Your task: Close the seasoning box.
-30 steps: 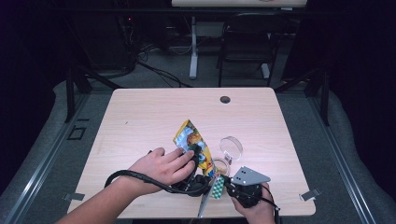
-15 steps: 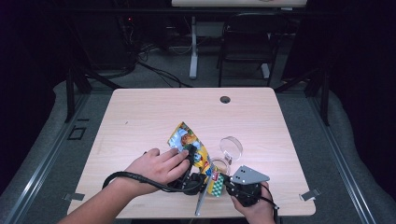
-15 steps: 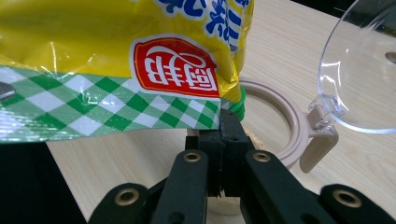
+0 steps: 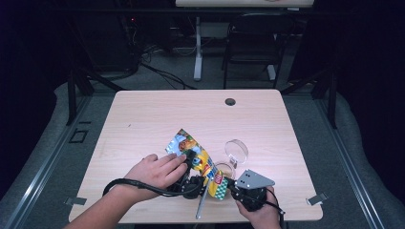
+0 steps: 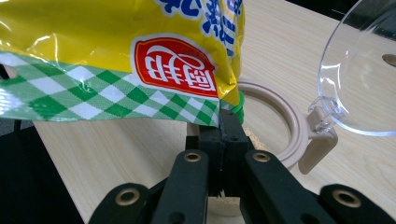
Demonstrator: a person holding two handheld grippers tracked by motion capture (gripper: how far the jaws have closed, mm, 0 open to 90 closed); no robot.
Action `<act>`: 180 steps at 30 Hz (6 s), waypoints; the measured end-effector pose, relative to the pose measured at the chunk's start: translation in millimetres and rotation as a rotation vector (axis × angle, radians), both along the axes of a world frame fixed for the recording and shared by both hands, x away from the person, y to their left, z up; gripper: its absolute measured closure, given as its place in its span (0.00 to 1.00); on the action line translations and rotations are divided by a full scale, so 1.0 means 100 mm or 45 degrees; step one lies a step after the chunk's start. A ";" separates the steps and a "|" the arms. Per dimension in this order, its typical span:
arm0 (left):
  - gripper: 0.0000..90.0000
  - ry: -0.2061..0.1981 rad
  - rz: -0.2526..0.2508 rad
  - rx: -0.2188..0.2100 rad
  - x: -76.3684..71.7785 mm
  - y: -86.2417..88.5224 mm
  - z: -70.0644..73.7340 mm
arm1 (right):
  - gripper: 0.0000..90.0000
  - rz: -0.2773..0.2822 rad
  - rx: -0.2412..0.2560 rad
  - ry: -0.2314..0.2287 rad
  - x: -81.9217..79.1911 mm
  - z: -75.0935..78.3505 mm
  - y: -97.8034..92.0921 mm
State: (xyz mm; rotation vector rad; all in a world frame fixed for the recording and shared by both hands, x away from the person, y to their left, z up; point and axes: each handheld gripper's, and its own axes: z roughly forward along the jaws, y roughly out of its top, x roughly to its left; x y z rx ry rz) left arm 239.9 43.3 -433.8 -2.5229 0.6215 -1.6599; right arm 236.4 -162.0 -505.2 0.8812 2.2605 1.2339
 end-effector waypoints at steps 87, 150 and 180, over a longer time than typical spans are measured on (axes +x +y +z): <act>0.94 0.553 0.307 -0.840 0.17 0.59 -0.71 | 0.92 -0.027 0.159 -0.144 0.11 0.10 0.14; 0.97 0.899 0.373 -1.305 0.41 0.95 -0.88 | 0.73 -0.016 0.224 -0.114 0.13 0.03 0.07; 0.97 1.097 0.477 -1.690 0.60 1.36 -0.94 | 0.70 -0.058 0.233 -0.102 0.16 0.01 0.00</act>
